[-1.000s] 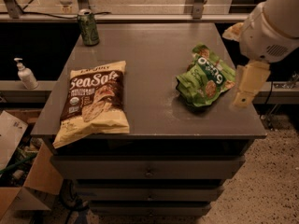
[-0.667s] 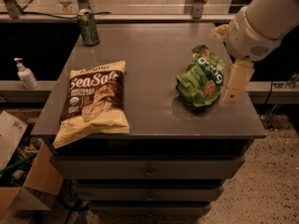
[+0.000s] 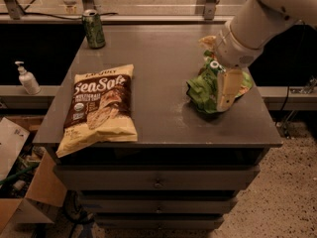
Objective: Move green rice chip bag near green can
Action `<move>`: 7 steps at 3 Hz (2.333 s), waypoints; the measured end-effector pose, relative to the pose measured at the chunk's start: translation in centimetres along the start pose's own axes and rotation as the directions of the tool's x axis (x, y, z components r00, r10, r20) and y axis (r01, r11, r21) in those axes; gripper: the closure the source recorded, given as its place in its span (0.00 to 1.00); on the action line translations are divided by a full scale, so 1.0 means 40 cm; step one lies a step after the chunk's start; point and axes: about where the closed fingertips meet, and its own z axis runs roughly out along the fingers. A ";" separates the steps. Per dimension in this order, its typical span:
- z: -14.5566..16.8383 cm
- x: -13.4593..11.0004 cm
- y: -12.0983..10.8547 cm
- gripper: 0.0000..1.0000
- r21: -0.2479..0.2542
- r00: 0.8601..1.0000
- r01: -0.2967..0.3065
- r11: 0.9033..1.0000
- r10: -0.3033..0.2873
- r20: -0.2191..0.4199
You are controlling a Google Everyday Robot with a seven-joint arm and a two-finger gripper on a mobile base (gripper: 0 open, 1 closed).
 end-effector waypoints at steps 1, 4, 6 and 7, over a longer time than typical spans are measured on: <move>0.064 0.027 -0.018 0.19 -0.031 1.000 0.025 0.999 -0.025 -0.015; 0.061 -0.008 -0.043 0.87 -0.007 0.998 0.068 0.998 -0.068 0.012; -0.011 -0.105 -0.073 1.00 0.052 0.994 0.094 0.994 -0.096 0.053; 0.010 -0.100 -0.084 1.00 0.057 0.993 0.092 0.994 -0.095 0.066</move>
Offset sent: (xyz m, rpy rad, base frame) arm 0.0326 -0.0109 -0.0488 -0.0551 0.0364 0.0445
